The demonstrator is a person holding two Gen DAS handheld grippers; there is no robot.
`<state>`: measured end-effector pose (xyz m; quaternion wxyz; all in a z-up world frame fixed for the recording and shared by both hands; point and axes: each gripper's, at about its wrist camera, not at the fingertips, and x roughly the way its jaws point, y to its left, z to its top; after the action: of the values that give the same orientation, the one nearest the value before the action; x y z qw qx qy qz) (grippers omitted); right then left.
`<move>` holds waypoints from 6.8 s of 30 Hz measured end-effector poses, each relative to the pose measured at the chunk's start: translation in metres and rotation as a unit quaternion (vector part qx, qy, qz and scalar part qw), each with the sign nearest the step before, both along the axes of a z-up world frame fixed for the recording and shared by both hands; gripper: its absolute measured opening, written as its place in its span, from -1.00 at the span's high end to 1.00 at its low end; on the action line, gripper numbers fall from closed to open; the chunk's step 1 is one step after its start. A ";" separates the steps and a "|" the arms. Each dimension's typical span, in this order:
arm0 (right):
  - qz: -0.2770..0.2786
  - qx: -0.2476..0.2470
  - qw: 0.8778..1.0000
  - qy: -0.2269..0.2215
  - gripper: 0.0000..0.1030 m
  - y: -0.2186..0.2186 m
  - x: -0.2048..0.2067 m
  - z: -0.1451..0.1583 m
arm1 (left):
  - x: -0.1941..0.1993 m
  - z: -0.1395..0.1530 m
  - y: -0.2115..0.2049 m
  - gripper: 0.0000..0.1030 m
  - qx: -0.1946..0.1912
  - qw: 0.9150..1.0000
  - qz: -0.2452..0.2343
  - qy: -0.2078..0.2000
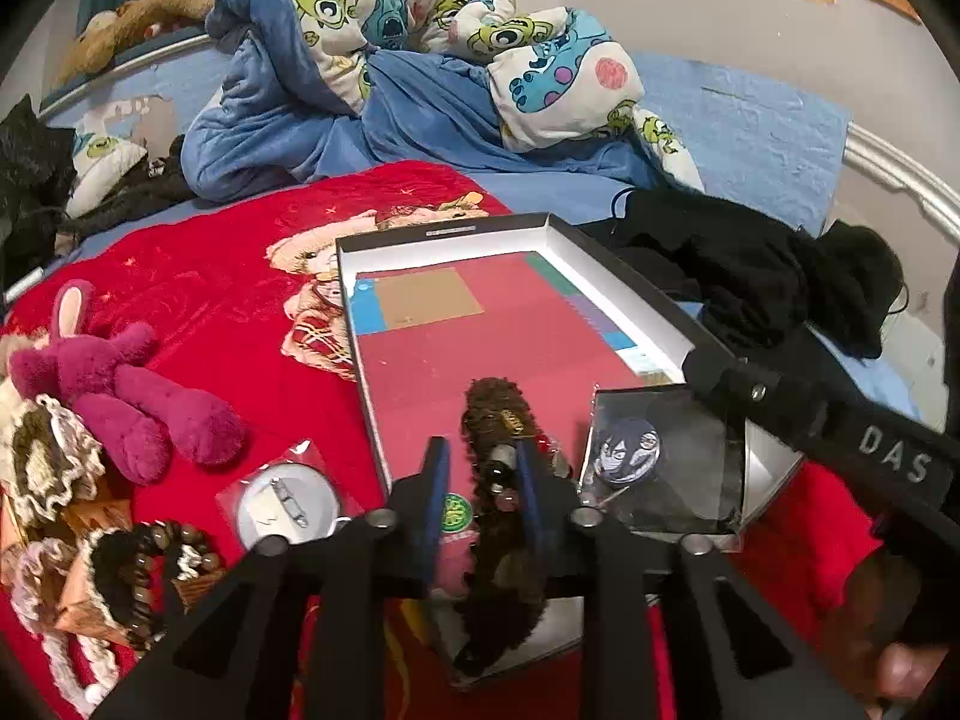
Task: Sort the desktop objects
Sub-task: 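Lower the bracelet and clear bag into the box and open both tools, then move both tools back to the pile of objects, then grasp the white lace scrunchie with the left tool while the right tool grasps a brown paper pyramid packet, then carry the white scrunchie and brown pyramid packet toward the box with both tools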
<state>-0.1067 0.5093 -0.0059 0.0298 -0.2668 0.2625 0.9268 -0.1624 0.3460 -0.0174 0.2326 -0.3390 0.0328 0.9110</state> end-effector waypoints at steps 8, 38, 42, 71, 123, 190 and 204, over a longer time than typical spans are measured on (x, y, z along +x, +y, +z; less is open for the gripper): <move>-0.027 -0.013 1.000 0.011 -0.77 0.009 0.005 0.004 | 0.005 0.009 -0.009 -1.00 -0.010 0.999 0.013 0.032; -0.012 -0.020 0.999 0.049 -1.00 -0.041 0.004 0.030 | 0.018 0.035 -0.104 -1.00 -0.001 0.993 0.097 0.062; 0.036 -0.012 0.997 0.060 -1.00 -0.090 -0.005 0.038 | 0.027 0.044 -0.155 -1.00 -0.015 0.989 0.131 0.074; 0.109 0.010 0.992 0.065 -1.00 -0.215 -0.019 0.038 | 0.052 0.043 -0.271 -1.00 -0.016 0.980 0.183 0.074; 0.171 0.083 0.976 -0.108 -1.00 -0.205 -0.028 -0.027 | 0.016 -0.050 -0.260 -1.00 -0.085 0.979 0.169 -0.076; 0.142 0.041 0.985 -0.092 -0.11 -0.201 -0.013 -0.017 | 0.055 0.005 -0.267 0.78 -0.005 0.990 0.139 0.009; 0.129 0.052 0.987 -0.076 -0.11 -0.185 0.005 -0.007 | 0.063 0.013 -0.239 0.78 0.006 0.992 0.121 0.017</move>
<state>-0.1016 0.3248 -0.0125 -0.0567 -0.3665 0.1746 0.9121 -0.0993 0.1073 -0.0039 0.1218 -0.3231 -0.0099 0.9385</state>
